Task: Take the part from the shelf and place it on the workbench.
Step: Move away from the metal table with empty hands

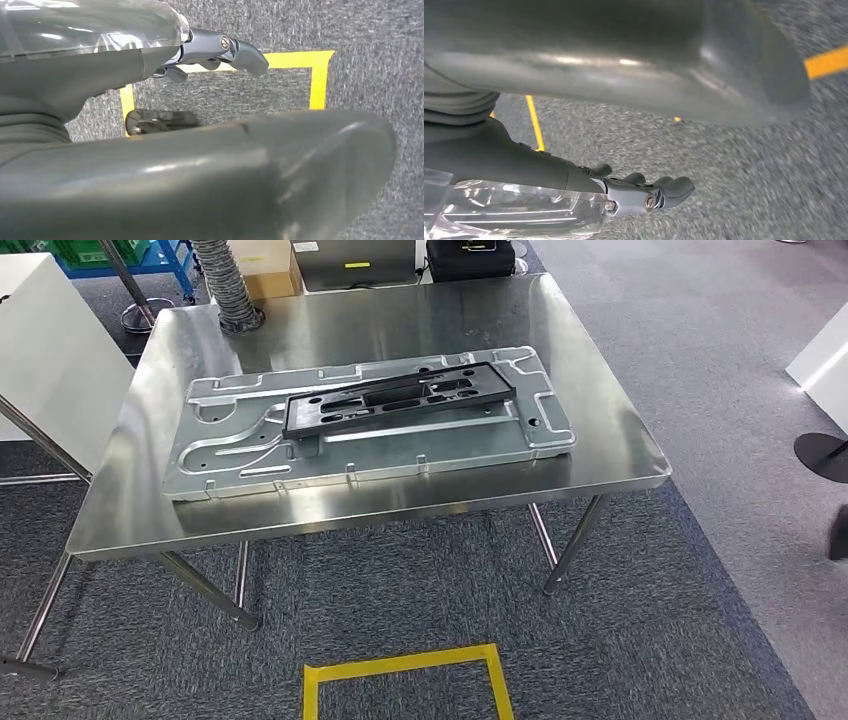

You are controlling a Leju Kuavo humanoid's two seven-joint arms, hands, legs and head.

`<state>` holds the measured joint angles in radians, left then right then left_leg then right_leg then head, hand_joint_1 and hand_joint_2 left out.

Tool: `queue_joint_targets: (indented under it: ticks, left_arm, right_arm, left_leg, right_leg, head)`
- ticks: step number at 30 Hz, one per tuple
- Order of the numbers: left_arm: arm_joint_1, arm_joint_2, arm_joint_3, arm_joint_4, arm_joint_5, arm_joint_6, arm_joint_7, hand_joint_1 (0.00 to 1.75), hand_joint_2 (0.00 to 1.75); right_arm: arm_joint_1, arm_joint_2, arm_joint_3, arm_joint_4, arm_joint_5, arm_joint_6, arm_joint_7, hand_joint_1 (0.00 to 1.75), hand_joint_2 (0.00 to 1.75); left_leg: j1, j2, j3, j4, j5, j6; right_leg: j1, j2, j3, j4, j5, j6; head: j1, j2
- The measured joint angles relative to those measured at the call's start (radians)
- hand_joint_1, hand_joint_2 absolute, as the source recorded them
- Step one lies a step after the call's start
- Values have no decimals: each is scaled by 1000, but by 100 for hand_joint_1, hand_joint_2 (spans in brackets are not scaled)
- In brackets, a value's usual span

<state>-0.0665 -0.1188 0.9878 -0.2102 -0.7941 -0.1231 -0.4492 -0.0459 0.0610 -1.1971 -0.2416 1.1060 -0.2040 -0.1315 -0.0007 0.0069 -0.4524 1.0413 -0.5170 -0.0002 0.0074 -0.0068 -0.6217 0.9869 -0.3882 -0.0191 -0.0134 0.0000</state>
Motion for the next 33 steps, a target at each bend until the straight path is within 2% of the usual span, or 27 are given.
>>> queue_joint_targets:
  ticks: [1,2,4,5,6,8,9,10,11,12,13,14,15,16,17,19,20,21,22,24,25,26,27,29,31,32,33]
  left_arm:
    - [-4,2,-4,0,-2,-4,0,0,0]
    - [-6,5,-7,0,-1,-7,-1,0,0]
    - [-6,9,-11,0,7,-10,-1,0,0]
    - [-5,11,-12,0,14,-11,-1,0,0]
    - [-3,14,-11,0,21,-11,-2,0,0]
    - [0,20,-11,0,29,-10,-2,0,0]
    - [2,23,-10,0,30,-8,-3,0,0]
    - [3,25,-10,0,29,-7,-3,0,0]
    - [4,28,-10,0,26,-5,-3,0,0]
    - [5,31,-10,0,22,-4,-3,0,0]
    - [4,33,-10,0,18,-2,-3,0,0]
    - [4,36,-10,0,14,-1,-2,0,0]
    - [4,39,-10,0,12,-1,-3,0,0]
    - [3,42,-10,0,10,-1,-3,0,0]
    - [2,46,-10,0,8,-2,-4,0,0]
    - [2,53,-10,0,8,-2,-5,0,0]
    - [3,56,-10,0,7,-2,-5,0,0]
    - [4,59,-10,0,7,-2,-5,0,0]
    - [5,61,-10,0,6,-3,-5,0,0]
    - [5,62,-11,0,5,-4,-8,0,0]
    - [5,63,-11,0,5,-6,-11,0,0]
    - [4,65,-11,0,5,-9,-15,0,0]
    - [3,66,-11,0,6,-11,-20,0,0]
    - [-3,69,-11,0,8,-15,-26,0,0]
    - [-11,72,-11,0,9,-14,-27,0,0]
    - [-13,73,-11,0,9,-12,-26,0,0]
    - [-14,74,-11,0,9,-10,-24,0,0]
  right_arm:
    - [-1,8,11,5,16,5,2,0,0]
    - [-2,16,23,9,32,10,2,0,0]
    - [-2,27,49,17,65,23,-8,0,0]
    - [-4,32,63,20,81,31,-18,0,0]
    - [-4,36,76,23,95,39,-29,0,0]
    - [-7,42,102,28,117,48,-46,0,0]
    - [-7,44,113,29,123,50,-50,0,0]
    - [-8,44,121,30,125,52,-54,0,0]
    - [-9,45,127,30,125,55,-58,0,0]
    - [-10,45,132,31,122,58,-63,0,0]
    - [-11,45,136,31,118,60,-69,0,0]
    - [-14,45,139,31,115,61,-74,0,0]
    - [-17,45,142,31,114,62,-79,0,0]
    - [-20,45,145,31,113,62,-82,0,0]
    - [-22,45,146,32,113,63,-86,0,0]
    - [-23,46,148,34,112,64,-89,0,0]
    - [-24,47,148,35,112,64,-90,0,0]
    - [-24,47,149,35,111,65,-90,0,0]
    - [-25,47,149,36,111,65,-90,0,0]
    - [-25,48,149,36,108,70,-95,0,0]
    - [-25,48,149,37,106,75,-98,0,0]
    - [-24,49,149,38,104,82,-101,0,0]
    - [-25,51,149,39,102,87,-102,0,0]
    - [-26,55,149,40,101,94,-103,0,0]
    - [-30,60,150,41,99,100,-110,0,0]
    - [-31,63,150,42,97,105,-116,0,0]
    - [-32,64,150,43,96,110,-123,0,0]
  left_leg:
    - [-4,0,38,-60,-12,6]
    - [-7,1,55,-96,-22,10]
    - [-7,4,43,-109,-5,18]
    - [-5,5,32,-112,9,25]
    - [-3,7,20,-116,25,31]
    - [-3,8,-15,-116,55,37]
    - [-4,8,-34,-113,68,36]
    - [-4,9,-54,-108,80,35]
    - [-4,9,-74,-101,91,32]
    - [-4,10,-95,-92,100,28]
    - [-3,10,-115,-80,108,25]
    - [-3,9,-134,-68,115,20]
    - [-4,9,-149,-56,121,15]
    - [-4,9,-159,-48,127,9]
    - [-5,9,-164,-44,135,2]
    - [-1,9,-169,-43,149,-11]
    - [2,7,-175,-36,137,-18]
    - [4,5,-185,-12,106,-24]
    - [7,3,-200,31,57,-30]
    - [9,2,-232,160,-44,-40]
    - [11,2,-238,216,-65,-42]
    - [11,2,-230,246,-61,-44]
    - [12,2,-205,243,-37,-44]
    - [12,1,-108,140,12,-39]
    - [8,-1,2,-12,-1,-26]
    - [5,-2,32,-63,-16,-17]
    - [2,-2,44,-89,-25,-8]
  right_leg:
    - [0,-1,-4,0,10,4]
    - [-1,-2,-7,-1,21,10]
    - [-4,-3,-12,-7,39,21]
    - [-6,-2,-20,3,22,26]
    - [-7,0,-30,28,-14,31]
    - [-14,3,-61,146,-131,40]
    - [-18,3,-73,214,-170,45]
    - [-21,3,-77,271,-186,49]
    - [-23,3,-65,295,-172,53]
    - [-25,3,-35,284,-144,55]
    - [-27,3,13,236,-119,55]
    - [-27,3,73,163,-114,54]
    - [-26,3,126,87,-125,51]
    - [-24,3,162,30,-142,47]
    - [-21,4,179,-3,-157,41]
    - [-18,2,171,-13,-148,25]
    - [-19,0,163,-14,-136,16]
    - [-20,-3,152,-16,-124,8]
    - [-20,-5,138,-16,-110,3]
    - [-19,-6,103,-15,-84,-1]
    - [-18,-6,85,-14,-71,-1]
    - [-17,-6,66,-12,-57,1]
    - [-17,-6,48,-9,-45,3]
    - [-17,-6,16,-2,-23,9]
    - [-15,-5,-3,3,-3,18]
    - [-14,-6,-6,4,7,24]
    - [-14,-6,-8,1,18,30]
  head:
    - [0,0]
    - [0,0]
    - [0,0]
    - [0,0]
    - [0,0]
    - [0,0]
    - [0,0]
    - [0,0]
    - [0,0]
    - [0,0]
    - [0,0]
    - [0,0]
    - [0,0]
    - [0,0]
    - [-1,0]
    - [-1,0]
    - [-1,0]
    - [-1,0]
    - [-1,0]
    - [-1,0]
    - [-1,0]
    - [-1,0]
    - [-1,0]
    - [-1,0]
    - [-1,0]
    - [-1,0]
    - [-1,0]
